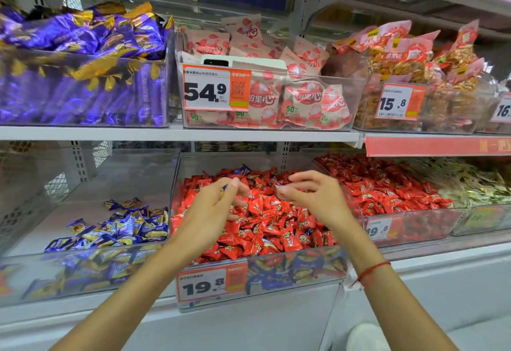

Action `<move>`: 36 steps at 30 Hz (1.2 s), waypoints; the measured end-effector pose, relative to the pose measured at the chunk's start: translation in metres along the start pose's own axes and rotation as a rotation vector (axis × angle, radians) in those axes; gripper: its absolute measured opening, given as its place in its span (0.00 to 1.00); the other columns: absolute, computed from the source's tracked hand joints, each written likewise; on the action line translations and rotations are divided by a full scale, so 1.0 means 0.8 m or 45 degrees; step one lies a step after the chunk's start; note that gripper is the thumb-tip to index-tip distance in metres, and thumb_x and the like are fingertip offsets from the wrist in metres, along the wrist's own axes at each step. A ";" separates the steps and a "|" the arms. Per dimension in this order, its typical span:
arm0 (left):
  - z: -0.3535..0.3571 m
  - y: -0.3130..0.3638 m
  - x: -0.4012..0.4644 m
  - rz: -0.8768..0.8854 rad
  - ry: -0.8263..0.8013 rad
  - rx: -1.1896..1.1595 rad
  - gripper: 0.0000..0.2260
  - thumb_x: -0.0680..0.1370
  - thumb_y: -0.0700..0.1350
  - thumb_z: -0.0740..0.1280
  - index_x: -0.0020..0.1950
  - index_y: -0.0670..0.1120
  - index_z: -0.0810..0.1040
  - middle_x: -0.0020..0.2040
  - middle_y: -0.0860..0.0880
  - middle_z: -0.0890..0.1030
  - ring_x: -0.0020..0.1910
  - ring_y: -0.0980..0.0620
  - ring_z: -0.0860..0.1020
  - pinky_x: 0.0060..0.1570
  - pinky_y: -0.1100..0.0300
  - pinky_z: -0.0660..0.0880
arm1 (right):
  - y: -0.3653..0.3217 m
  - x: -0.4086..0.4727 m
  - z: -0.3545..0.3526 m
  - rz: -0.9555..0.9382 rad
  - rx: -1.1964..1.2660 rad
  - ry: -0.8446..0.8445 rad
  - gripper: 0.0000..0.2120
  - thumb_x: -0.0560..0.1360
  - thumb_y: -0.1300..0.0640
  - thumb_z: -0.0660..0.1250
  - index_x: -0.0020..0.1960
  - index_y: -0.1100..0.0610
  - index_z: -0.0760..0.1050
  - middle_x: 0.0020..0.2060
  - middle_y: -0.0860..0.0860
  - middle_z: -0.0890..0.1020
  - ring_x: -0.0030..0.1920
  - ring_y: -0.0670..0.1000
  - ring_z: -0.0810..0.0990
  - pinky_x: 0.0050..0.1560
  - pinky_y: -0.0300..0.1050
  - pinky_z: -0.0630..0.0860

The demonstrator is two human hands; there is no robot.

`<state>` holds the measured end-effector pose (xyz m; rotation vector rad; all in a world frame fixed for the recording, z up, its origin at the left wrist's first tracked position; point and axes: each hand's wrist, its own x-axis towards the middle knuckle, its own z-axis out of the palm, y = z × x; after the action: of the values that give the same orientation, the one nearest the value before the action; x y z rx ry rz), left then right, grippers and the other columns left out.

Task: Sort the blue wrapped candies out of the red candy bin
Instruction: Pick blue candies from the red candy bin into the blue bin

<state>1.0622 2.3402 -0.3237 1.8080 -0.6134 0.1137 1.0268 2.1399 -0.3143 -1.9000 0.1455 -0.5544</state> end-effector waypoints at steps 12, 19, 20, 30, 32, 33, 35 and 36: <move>0.015 -0.003 -0.004 0.067 0.454 -0.100 0.13 0.83 0.50 0.57 0.47 0.49 0.79 0.37 0.49 0.82 0.40 0.49 0.82 0.44 0.47 0.81 | -0.050 -0.037 0.063 -0.016 0.293 -0.517 0.14 0.80 0.48 0.61 0.56 0.53 0.82 0.52 0.43 0.84 0.54 0.39 0.81 0.50 0.34 0.78; -0.002 -0.002 -0.004 0.035 0.413 0.148 0.13 0.82 0.54 0.56 0.48 0.50 0.77 0.30 0.49 0.80 0.26 0.57 0.79 0.32 0.60 0.74 | -0.027 -0.011 0.019 -0.116 -0.626 -0.527 0.05 0.73 0.59 0.72 0.49 0.56 0.82 0.41 0.48 0.84 0.30 0.38 0.79 0.34 0.30 0.74; -0.004 0.000 -0.004 0.020 0.371 0.170 0.14 0.82 0.54 0.55 0.49 0.50 0.76 0.32 0.48 0.80 0.26 0.56 0.78 0.33 0.58 0.74 | -0.016 -0.011 0.021 -0.045 -0.736 -0.629 0.06 0.72 0.58 0.73 0.49 0.56 0.83 0.41 0.49 0.85 0.28 0.38 0.77 0.34 0.30 0.73; -0.018 -0.004 -0.002 -0.084 0.168 0.245 0.10 0.79 0.56 0.63 0.55 0.53 0.72 0.28 0.53 0.67 0.23 0.54 0.63 0.32 0.57 0.64 | 0.019 -0.002 0.035 0.035 -0.745 -0.533 0.14 0.71 0.69 0.64 0.41 0.51 0.78 0.30 0.51 0.78 0.31 0.48 0.73 0.36 0.39 0.70; -0.019 -0.004 -0.003 -0.102 0.154 0.243 0.10 0.79 0.56 0.63 0.57 0.53 0.70 0.28 0.51 0.66 0.22 0.55 0.60 0.31 0.57 0.63 | 0.022 0.004 0.022 0.164 -0.354 -0.348 0.08 0.73 0.67 0.68 0.45 0.55 0.81 0.31 0.53 0.80 0.32 0.49 0.74 0.38 0.42 0.72; -0.019 -0.004 -0.003 -0.114 0.141 0.246 0.11 0.79 0.56 0.63 0.57 0.53 0.70 0.29 0.50 0.67 0.23 0.56 0.59 0.31 0.57 0.62 | 0.021 0.006 0.017 0.191 -0.169 -0.215 0.06 0.73 0.65 0.70 0.49 0.58 0.81 0.33 0.53 0.81 0.34 0.49 0.77 0.40 0.42 0.75; -0.016 -0.001 -0.002 -0.149 0.097 0.239 0.12 0.79 0.58 0.62 0.57 0.53 0.71 0.38 0.46 0.75 0.32 0.59 0.57 0.33 0.58 0.64 | 0.010 0.005 0.015 0.217 0.174 -0.096 0.09 0.74 0.62 0.70 0.54 0.59 0.80 0.40 0.52 0.84 0.38 0.48 0.82 0.44 0.37 0.79; -0.014 0.001 0.000 -0.169 0.075 0.227 0.13 0.78 0.60 0.62 0.56 0.54 0.71 0.46 0.45 0.78 0.54 0.58 0.69 0.33 0.59 0.65 | 0.002 0.001 0.019 0.217 0.329 -0.134 0.08 0.75 0.61 0.70 0.54 0.58 0.79 0.42 0.52 0.85 0.40 0.46 0.83 0.44 0.36 0.79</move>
<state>1.0642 2.3500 -0.3196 2.0047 -0.4521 0.1346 1.0348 2.1518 -0.3200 -1.6431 0.1575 -0.3391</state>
